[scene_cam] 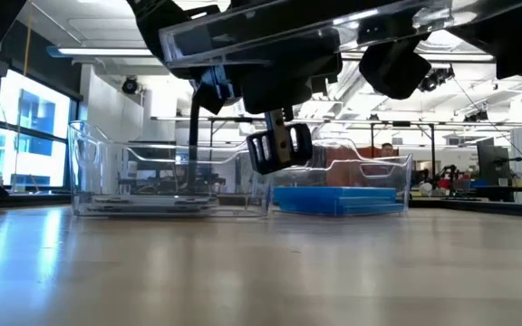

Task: Pick & place jewel cases by type
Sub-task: Put the black CD case into the left transparent bin

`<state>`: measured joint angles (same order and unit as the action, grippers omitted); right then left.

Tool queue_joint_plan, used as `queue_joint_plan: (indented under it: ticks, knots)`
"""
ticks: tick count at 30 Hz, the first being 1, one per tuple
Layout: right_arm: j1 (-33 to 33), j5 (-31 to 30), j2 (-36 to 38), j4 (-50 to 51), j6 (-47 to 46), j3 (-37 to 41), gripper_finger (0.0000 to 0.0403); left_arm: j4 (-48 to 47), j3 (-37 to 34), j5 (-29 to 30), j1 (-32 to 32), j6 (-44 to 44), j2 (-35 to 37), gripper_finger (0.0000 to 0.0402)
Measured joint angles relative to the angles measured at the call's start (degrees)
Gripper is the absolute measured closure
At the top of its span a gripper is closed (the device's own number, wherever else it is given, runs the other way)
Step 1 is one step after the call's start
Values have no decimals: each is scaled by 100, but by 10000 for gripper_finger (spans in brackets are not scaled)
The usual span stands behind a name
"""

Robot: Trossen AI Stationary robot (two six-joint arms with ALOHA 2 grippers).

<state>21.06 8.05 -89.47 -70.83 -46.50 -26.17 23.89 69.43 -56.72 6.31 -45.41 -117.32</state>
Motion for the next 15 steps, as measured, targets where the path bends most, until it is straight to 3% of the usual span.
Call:
queue_joint_plan:
  ticks: [6, 15]
  knots:
    - [0, 2, 0, -17, -5, 0, 284, -4, 0, -69, -66, 13, 5, 380]
    - [10, 28, 0, -17, -242, 2, 284, -8, 2, -737, -608, -140, 239, 380]
